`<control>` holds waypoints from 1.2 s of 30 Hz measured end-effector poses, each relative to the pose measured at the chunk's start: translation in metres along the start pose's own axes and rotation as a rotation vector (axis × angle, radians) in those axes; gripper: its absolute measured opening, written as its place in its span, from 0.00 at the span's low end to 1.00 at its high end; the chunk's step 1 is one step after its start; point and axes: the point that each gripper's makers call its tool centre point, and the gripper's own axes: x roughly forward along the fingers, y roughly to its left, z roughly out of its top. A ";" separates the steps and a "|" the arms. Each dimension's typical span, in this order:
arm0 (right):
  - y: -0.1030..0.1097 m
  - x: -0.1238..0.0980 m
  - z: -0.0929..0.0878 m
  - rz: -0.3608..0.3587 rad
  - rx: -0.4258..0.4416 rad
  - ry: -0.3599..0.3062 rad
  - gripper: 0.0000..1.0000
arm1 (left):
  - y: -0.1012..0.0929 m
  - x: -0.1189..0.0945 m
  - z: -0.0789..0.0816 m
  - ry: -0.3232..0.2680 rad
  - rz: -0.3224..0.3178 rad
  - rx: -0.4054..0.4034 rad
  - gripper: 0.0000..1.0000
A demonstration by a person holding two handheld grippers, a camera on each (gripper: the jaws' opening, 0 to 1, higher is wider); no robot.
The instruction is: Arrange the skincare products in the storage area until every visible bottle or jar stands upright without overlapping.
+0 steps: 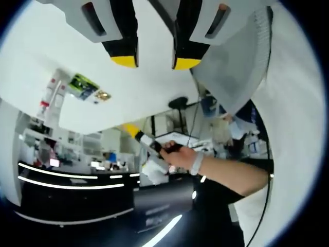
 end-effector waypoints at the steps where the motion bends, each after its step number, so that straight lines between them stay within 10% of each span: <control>1: 0.001 0.000 0.000 0.004 0.003 -0.002 0.27 | -0.003 -0.006 0.003 -0.033 -0.002 -0.019 0.11; 16: 0.001 -0.004 0.012 0.005 0.014 -0.072 0.45 | -0.066 -0.093 -0.001 -0.459 0.039 -0.187 0.42; 36: -0.019 -0.014 0.032 -0.054 0.000 -0.145 0.94 | -0.111 -0.118 -0.011 -0.619 0.147 -0.165 0.97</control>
